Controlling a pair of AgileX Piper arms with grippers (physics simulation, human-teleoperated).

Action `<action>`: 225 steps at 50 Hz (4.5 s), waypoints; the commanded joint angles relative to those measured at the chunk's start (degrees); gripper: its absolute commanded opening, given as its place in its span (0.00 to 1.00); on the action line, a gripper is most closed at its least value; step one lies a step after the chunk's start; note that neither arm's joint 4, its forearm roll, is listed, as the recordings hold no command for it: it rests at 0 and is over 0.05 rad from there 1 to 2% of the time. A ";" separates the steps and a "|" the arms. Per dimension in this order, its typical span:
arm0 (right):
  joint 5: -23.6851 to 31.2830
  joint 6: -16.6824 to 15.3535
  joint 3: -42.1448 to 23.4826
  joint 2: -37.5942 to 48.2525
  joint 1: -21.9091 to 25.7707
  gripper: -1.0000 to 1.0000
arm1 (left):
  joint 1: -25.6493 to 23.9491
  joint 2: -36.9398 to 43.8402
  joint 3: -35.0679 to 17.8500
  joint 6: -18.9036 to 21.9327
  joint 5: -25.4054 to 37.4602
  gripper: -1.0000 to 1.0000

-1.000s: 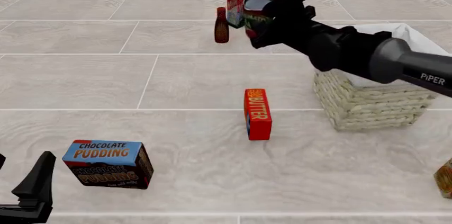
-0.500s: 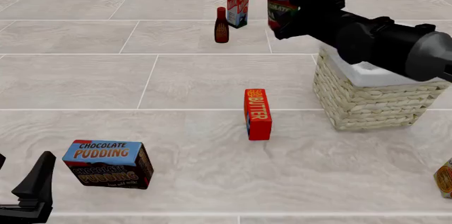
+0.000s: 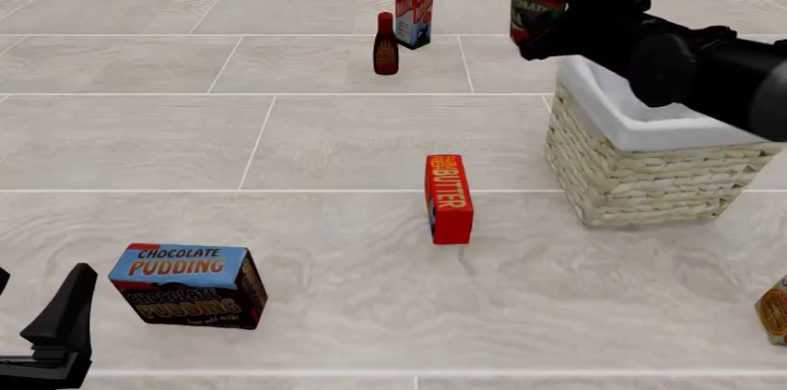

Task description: Pick the tomato sauce and place it in the basket.

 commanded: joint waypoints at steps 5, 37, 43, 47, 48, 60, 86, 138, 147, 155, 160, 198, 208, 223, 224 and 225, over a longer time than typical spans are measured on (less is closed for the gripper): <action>-0.74 1.15 0.80 -0.87 -4.06 0.00 | 0.00 0.00 0.00 0.00 0.00 1.00; -0.89 0.71 1.01 -1.11 -10.48 0.00 | 0.00 0.00 0.00 0.00 0.00 1.00; -0.92 0.75 1.05 -1.21 -11.34 0.00 | 0.00 0.00 0.00 0.00 0.00 1.00; -0.76 0.76 1.21 -1.43 -12.03 0.00 | 0.00 0.00 0.00 0.00 0.00 1.00; -0.77 0.77 1.30 -1.49 -12.17 0.00 | 0.00 0.00 0.00 0.00 0.00 1.00; -0.23 1.06 2.26 -2.61 -13.77 0.00 | 0.00 0.00 0.00 0.00 0.00 1.00; 1.15 1.12 4.34 -5.07 -16.63 0.00 | 0.00 0.00 0.00 0.00 0.00 1.00; -3.12 2.58 7.34 -0.91 -19.88 0.00 | 0.00 0.00 0.00 0.00 0.00 1.00; -3.44 2.71 6.97 0.23 -19.89 0.00 | 0.00 0.00 0.00 0.00 0.00 1.00; -3.08 2.69 6.02 1.11 -19.78 0.00 | 0.00 0.00 0.00 0.00 0.00 1.00; -2.96 2.59 5.68 1.39 -19.86 0.00 | 0.00 0.00 0.00 0.00 0.00 1.00; -4.05 2.76 4.52 5.80 -20.83 0.00 | 0.00 0.00 0.00 0.00 0.00 1.00; -4.67 2.96 4.43 7.42 -20.92 0.00 | 0.00 0.00 0.00 0.00 0.00 1.00; -4.97 3.03 4.11 8.84 -21.25 0.00 | 0.00 0.00 0.00 0.00 0.00 1.00; -5.00 3.01 4.07 8.96 -21.32 0.00 | 0.00 0.00 0.00 0.00 0.00 1.00; -4.95 3.03 4.03 8.97 -21.30 0.00 | 0.00 0.00 0.00 0.00 0.00 1.00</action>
